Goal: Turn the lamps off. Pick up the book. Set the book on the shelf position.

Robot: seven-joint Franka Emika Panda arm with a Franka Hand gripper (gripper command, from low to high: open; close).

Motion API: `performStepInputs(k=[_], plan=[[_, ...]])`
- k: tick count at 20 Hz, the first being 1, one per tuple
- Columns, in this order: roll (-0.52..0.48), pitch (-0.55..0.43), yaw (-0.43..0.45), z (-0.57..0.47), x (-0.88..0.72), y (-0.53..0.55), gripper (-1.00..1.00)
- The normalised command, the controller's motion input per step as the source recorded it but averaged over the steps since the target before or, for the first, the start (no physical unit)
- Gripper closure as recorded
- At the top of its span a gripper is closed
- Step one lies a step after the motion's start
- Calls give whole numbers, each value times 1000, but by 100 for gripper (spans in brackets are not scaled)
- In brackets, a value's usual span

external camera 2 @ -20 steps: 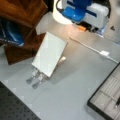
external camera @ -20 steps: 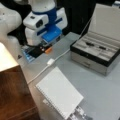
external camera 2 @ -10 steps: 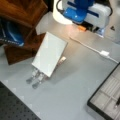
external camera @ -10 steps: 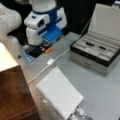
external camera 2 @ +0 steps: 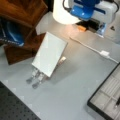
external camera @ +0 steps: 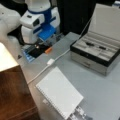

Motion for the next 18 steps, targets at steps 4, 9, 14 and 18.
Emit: performStepInputs(k=[4,9,14,18], plan=[[42,-224,-3,-215,-596,327,-100],[92,-182,-52,-120,-526,334,-100],[82,-117,-100,-126,-408,278,-100],[100,-56,-129,-207,-273,284,-100]])
